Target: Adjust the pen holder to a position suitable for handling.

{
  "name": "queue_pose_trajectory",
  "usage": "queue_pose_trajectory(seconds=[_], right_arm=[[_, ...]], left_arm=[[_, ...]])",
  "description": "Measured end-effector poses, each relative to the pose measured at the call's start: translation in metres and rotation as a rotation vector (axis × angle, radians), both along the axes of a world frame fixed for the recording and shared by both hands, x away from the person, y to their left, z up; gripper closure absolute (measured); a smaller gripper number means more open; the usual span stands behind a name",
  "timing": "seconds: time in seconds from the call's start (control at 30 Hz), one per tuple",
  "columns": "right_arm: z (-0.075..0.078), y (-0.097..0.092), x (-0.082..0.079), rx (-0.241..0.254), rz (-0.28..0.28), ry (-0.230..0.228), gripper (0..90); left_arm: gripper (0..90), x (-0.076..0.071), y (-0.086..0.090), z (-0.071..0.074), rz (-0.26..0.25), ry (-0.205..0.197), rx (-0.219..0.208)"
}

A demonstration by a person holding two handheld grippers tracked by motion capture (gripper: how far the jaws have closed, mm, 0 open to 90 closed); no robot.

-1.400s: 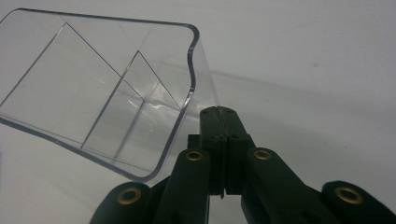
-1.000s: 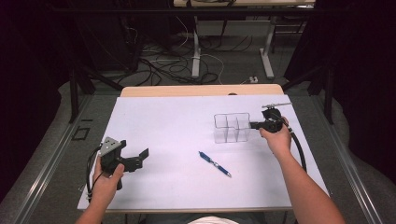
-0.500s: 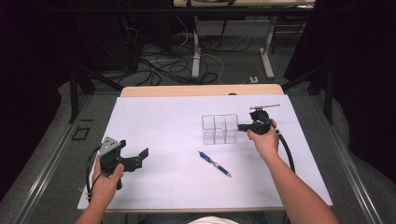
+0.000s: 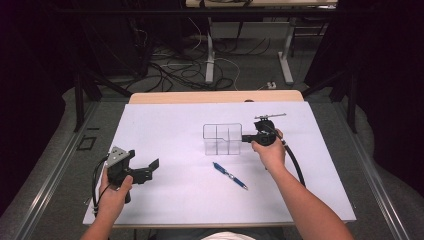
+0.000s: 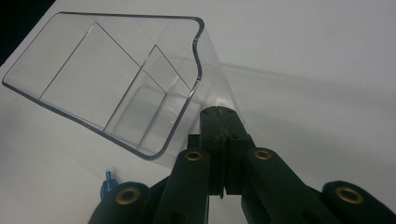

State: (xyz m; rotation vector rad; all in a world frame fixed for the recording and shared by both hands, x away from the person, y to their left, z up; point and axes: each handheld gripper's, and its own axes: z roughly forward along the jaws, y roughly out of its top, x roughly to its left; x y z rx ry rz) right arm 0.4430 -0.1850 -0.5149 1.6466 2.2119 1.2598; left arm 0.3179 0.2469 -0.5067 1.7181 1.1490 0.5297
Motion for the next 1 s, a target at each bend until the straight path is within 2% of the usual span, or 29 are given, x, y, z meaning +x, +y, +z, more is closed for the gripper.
queue_pose_trajectory(seconds=[0.4,1.0], right_arm=[[-0.001,0.019,0.001,0.014,0.011,0.005,90.0],[-0.005,0.027,0.003,0.035,0.032,-0.019,90.0]], left_arm=[[0.1,0.0,0.001,0.0,-0.002,0.0,0.004],[0.1,0.0,0.001,0.0,-0.001,0.002,0.004]])
